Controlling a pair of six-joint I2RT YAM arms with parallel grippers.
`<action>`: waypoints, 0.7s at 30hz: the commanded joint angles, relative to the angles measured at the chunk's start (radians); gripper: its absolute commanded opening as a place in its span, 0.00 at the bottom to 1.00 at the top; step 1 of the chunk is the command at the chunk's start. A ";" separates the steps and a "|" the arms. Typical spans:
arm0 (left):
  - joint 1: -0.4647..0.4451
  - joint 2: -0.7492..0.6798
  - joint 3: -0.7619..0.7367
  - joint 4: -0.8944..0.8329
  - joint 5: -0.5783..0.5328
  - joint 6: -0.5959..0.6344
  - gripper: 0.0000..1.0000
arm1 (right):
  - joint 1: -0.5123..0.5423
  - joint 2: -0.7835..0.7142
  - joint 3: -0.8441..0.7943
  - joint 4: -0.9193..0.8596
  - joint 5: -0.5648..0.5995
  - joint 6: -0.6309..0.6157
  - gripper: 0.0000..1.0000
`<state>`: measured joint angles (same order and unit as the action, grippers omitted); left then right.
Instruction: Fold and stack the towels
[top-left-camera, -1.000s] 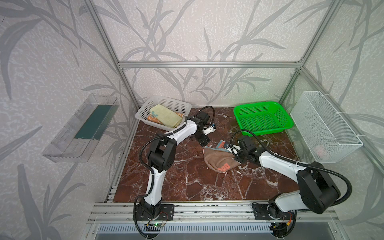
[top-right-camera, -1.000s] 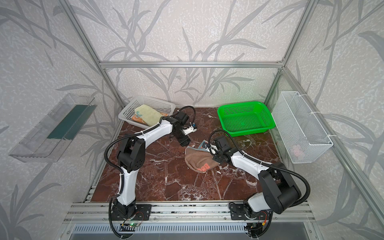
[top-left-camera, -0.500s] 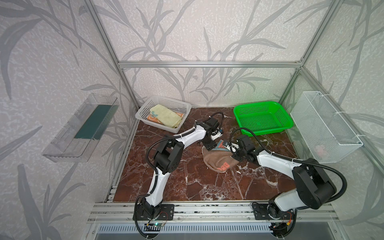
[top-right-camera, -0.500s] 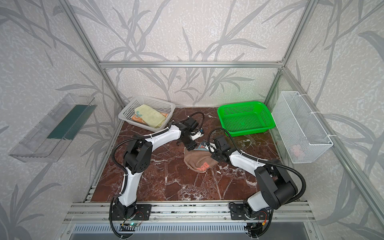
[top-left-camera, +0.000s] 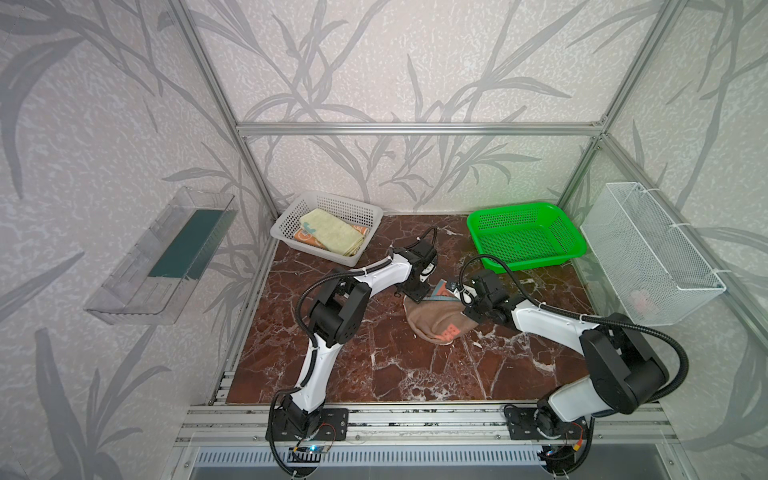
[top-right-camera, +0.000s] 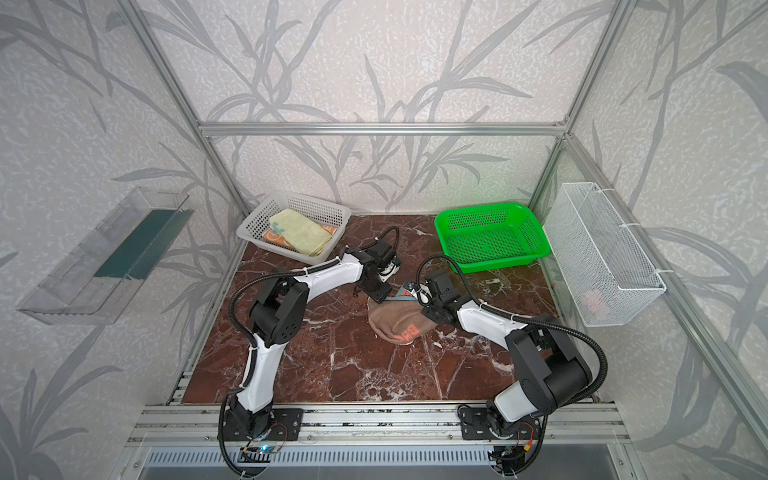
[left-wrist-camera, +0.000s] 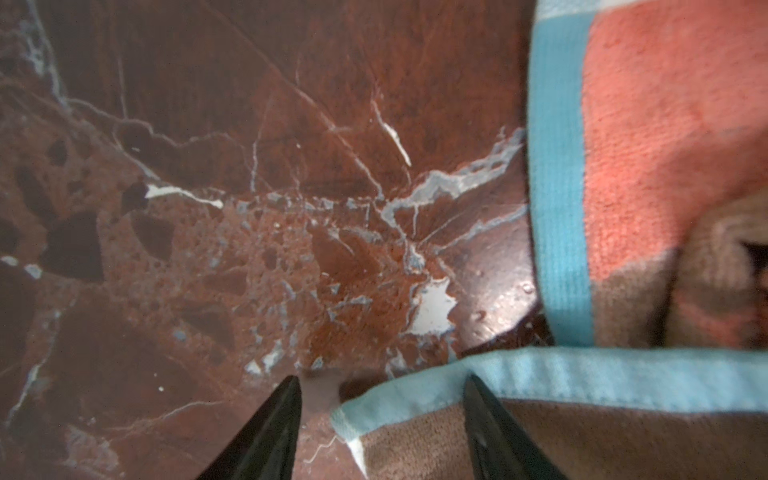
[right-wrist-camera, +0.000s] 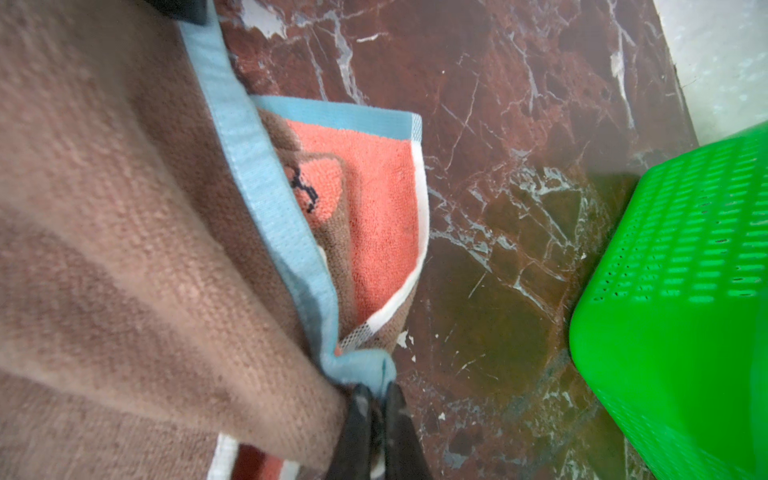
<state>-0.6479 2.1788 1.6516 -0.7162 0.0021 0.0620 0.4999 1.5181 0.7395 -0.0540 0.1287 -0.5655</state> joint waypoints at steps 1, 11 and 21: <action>-0.004 0.034 -0.044 -0.026 -0.018 -0.054 0.60 | -0.006 0.003 0.026 -0.009 0.017 0.028 0.00; 0.036 0.050 -0.036 -0.062 0.057 -0.093 0.55 | -0.006 -0.038 0.007 -0.012 0.014 0.031 0.00; 0.140 -0.020 -0.095 -0.007 0.260 -0.109 0.56 | -0.006 -0.045 -0.011 -0.006 0.020 0.019 0.00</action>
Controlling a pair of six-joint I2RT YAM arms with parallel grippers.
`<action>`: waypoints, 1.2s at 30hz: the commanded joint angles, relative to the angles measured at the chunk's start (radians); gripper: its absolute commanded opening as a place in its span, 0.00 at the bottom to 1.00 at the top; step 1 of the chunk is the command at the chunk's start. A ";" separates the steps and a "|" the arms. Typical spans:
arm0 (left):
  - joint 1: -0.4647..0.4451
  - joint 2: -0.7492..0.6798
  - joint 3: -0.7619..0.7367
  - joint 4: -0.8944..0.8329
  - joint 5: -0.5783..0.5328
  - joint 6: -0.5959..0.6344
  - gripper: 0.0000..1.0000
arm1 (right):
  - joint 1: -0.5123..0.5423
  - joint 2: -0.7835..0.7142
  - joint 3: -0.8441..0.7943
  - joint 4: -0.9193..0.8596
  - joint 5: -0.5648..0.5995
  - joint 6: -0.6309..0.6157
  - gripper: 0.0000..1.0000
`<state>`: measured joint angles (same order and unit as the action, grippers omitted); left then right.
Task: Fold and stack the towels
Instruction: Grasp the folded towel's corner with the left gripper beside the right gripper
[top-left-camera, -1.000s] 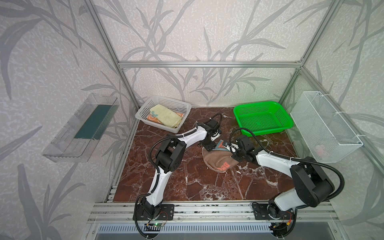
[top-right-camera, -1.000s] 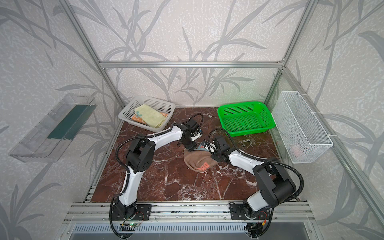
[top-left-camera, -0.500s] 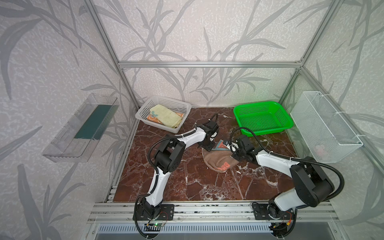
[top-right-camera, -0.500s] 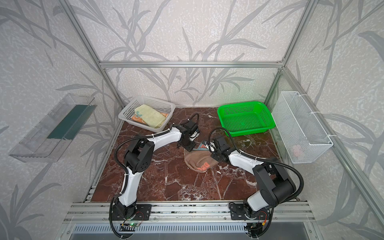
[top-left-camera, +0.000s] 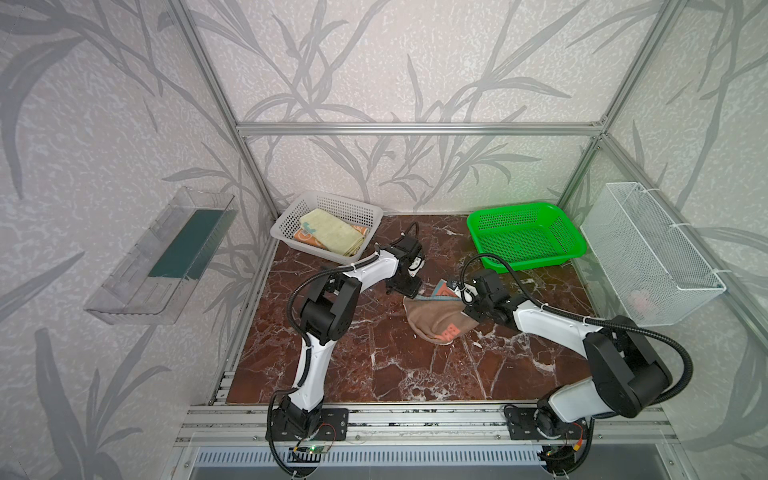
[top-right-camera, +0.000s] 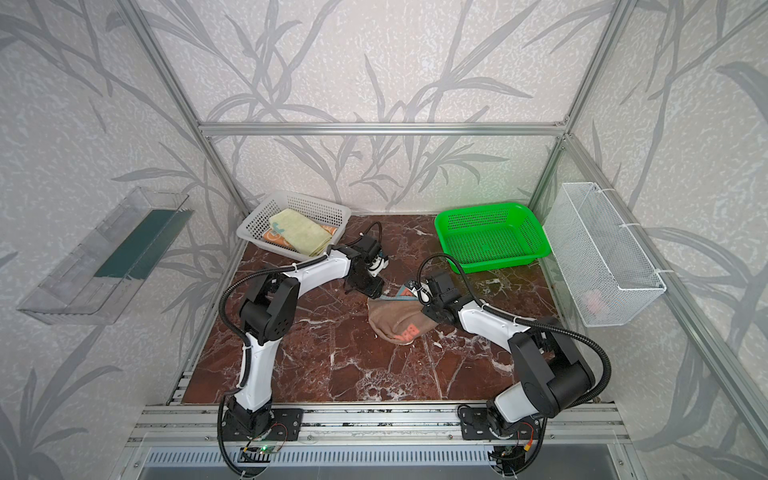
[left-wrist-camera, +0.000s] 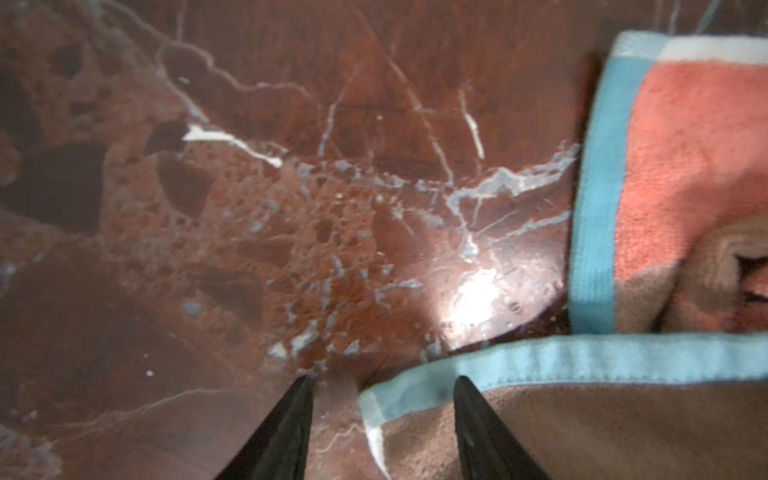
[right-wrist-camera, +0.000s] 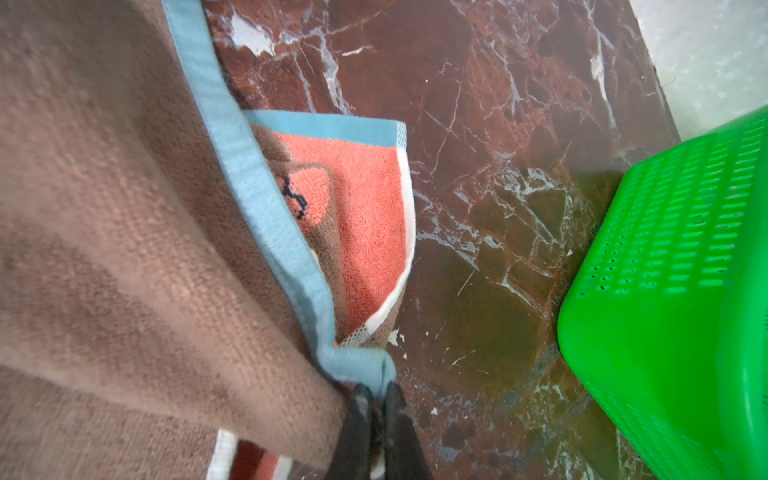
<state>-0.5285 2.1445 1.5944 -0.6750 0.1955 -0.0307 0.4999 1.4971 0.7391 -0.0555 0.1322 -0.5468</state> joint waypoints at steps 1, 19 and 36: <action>0.024 0.016 -0.036 -0.053 0.067 -0.015 0.56 | -0.005 -0.024 -0.010 -0.004 0.017 0.001 0.00; -0.055 0.008 -0.059 -0.099 -0.051 0.038 0.55 | -0.005 -0.022 -0.013 0.003 0.007 -0.008 0.00; -0.082 0.078 -0.078 -0.132 -0.133 -0.015 0.26 | -0.006 -0.023 -0.034 0.035 0.004 -0.009 0.00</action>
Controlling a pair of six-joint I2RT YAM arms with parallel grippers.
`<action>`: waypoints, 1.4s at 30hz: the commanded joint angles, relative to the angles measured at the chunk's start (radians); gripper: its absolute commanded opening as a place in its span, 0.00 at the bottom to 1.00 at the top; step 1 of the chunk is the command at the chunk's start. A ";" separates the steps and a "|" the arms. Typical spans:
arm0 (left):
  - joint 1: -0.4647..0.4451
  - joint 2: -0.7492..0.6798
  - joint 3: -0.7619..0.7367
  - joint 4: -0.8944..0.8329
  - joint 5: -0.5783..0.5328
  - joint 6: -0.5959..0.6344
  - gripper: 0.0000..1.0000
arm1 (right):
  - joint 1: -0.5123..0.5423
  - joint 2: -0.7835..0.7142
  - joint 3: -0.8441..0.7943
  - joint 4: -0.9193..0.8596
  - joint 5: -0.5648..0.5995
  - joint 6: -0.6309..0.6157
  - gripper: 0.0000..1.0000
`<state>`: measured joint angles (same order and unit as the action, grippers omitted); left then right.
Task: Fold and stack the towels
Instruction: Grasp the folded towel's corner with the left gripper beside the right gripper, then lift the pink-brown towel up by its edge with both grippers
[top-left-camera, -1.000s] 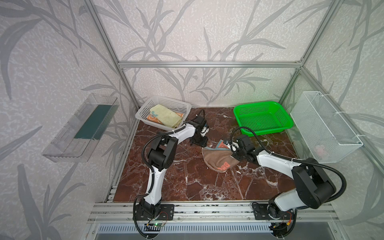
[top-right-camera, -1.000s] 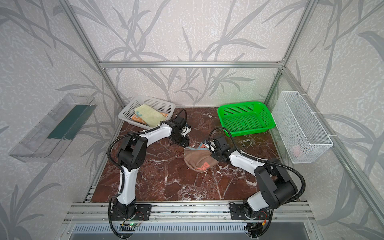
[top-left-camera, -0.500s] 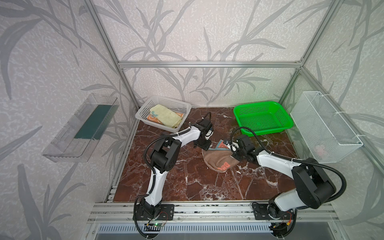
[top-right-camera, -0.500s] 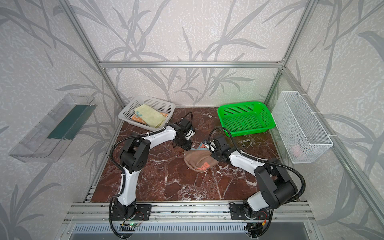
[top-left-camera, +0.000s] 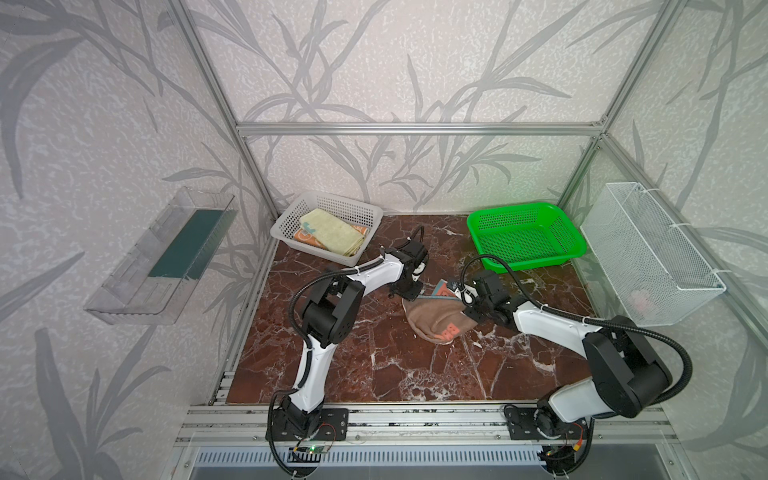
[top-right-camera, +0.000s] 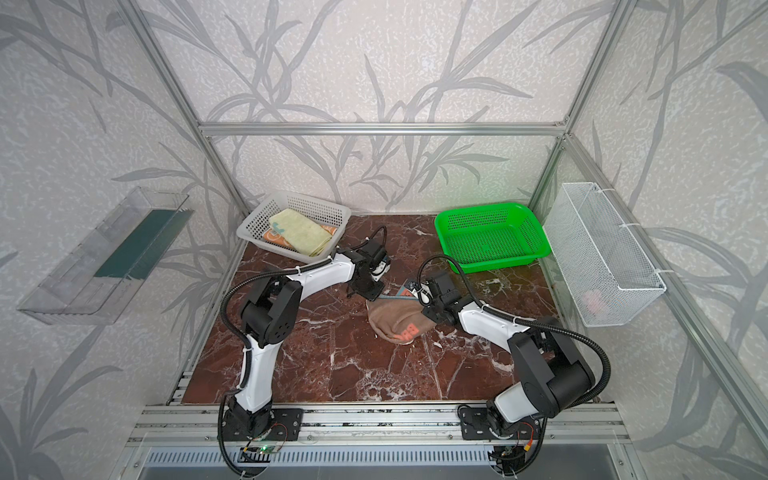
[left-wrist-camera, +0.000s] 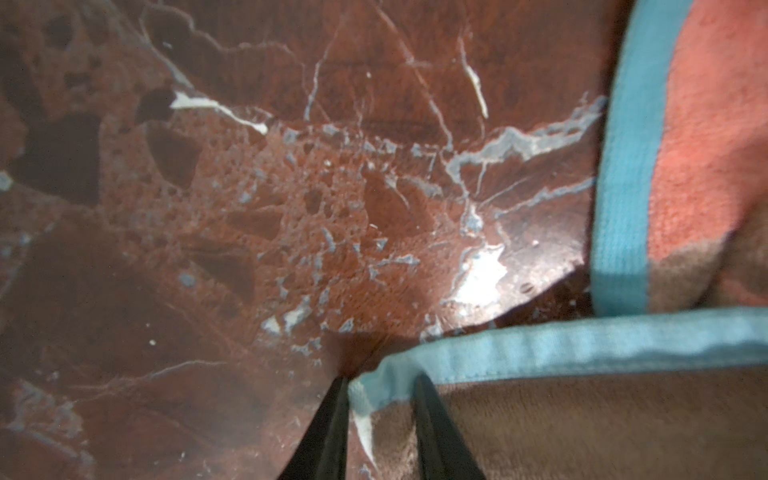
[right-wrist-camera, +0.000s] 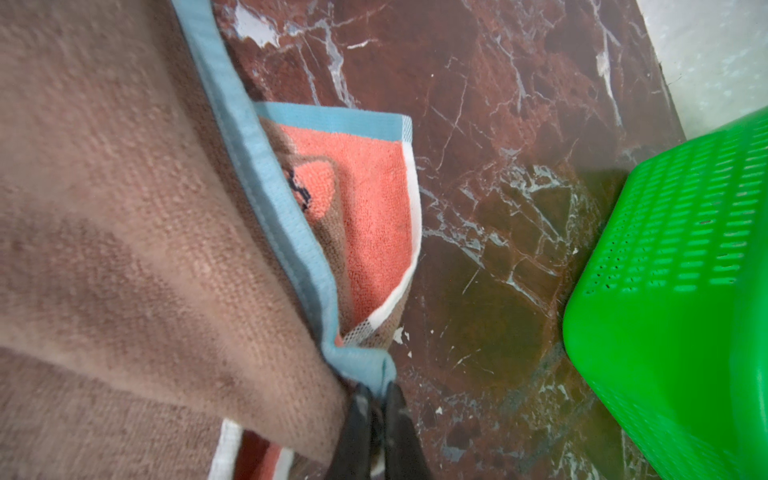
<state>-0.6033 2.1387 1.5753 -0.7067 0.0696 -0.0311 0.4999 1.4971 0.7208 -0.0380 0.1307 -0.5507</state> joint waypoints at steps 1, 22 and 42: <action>-0.010 0.084 -0.060 -0.101 -0.008 -0.017 0.24 | -0.007 -0.023 -0.019 0.020 0.006 -0.004 0.00; 0.004 -0.147 -0.034 -0.022 -0.172 -0.061 0.00 | -0.005 -0.133 0.044 0.061 -0.068 0.127 0.00; 0.049 -0.444 0.199 0.051 -0.361 0.035 0.00 | -0.044 -0.084 0.479 -0.159 -0.108 0.264 0.00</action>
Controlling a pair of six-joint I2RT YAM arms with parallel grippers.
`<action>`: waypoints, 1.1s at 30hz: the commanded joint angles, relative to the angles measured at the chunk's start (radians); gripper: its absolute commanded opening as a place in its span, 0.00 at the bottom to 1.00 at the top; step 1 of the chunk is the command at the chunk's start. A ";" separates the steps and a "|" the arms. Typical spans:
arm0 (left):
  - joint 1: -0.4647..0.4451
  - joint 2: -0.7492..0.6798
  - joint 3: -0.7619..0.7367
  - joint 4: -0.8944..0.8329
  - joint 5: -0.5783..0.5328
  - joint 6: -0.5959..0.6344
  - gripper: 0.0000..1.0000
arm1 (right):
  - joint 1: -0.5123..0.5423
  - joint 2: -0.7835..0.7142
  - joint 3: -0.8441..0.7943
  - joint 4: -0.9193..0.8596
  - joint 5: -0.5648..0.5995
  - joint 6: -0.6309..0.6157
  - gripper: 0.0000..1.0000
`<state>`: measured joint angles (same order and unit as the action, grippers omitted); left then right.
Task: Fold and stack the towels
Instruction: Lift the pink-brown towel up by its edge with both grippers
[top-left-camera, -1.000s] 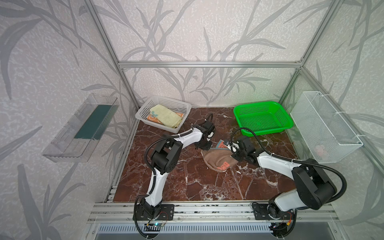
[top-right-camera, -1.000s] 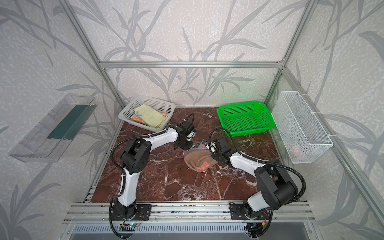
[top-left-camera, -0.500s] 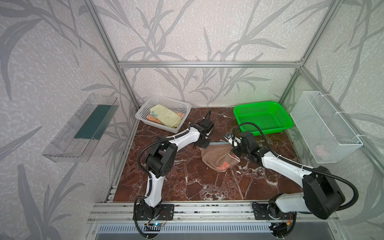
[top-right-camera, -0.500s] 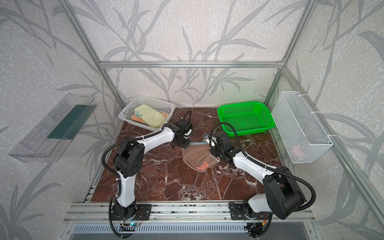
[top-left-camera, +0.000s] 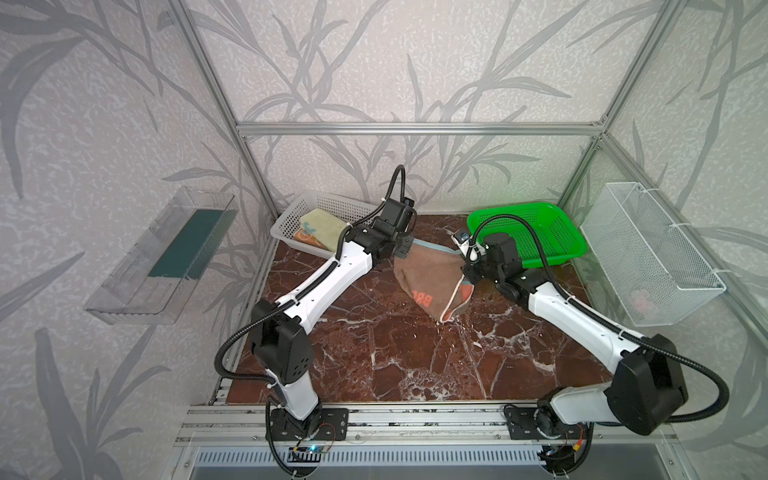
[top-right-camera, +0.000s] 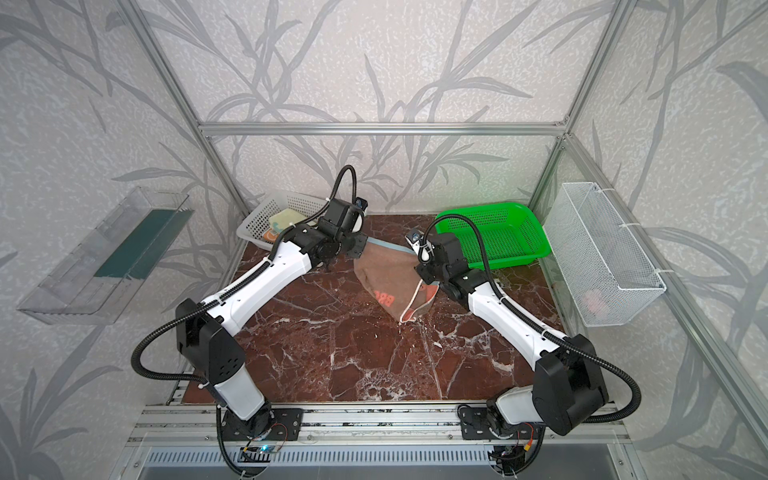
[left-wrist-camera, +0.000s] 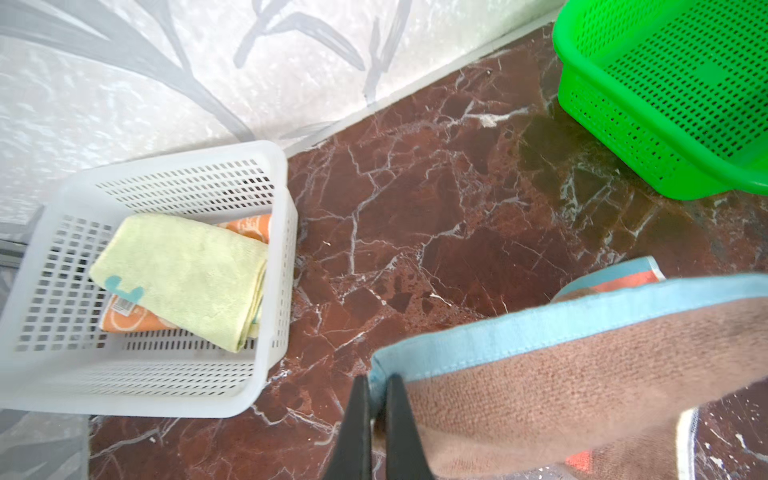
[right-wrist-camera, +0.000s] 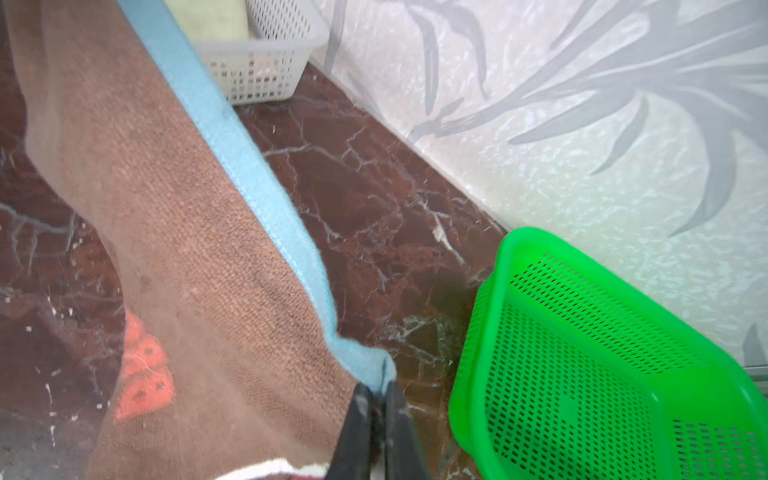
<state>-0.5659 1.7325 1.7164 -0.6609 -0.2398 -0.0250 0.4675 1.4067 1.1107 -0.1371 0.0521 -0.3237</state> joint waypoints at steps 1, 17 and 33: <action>0.011 -0.040 0.084 0.003 -0.058 0.039 0.00 | -0.013 0.012 0.129 -0.074 -0.037 0.035 0.00; 0.007 -0.292 0.149 -0.015 0.005 0.105 0.00 | -0.016 -0.068 0.410 -0.171 -0.234 0.038 0.00; -0.006 -0.583 0.080 -0.074 0.190 0.082 0.00 | 0.082 -0.254 0.466 -0.223 -0.413 0.046 0.00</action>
<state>-0.5732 1.1919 1.8011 -0.7300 -0.0807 0.0669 0.5358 1.1831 1.5421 -0.3359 -0.3161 -0.2928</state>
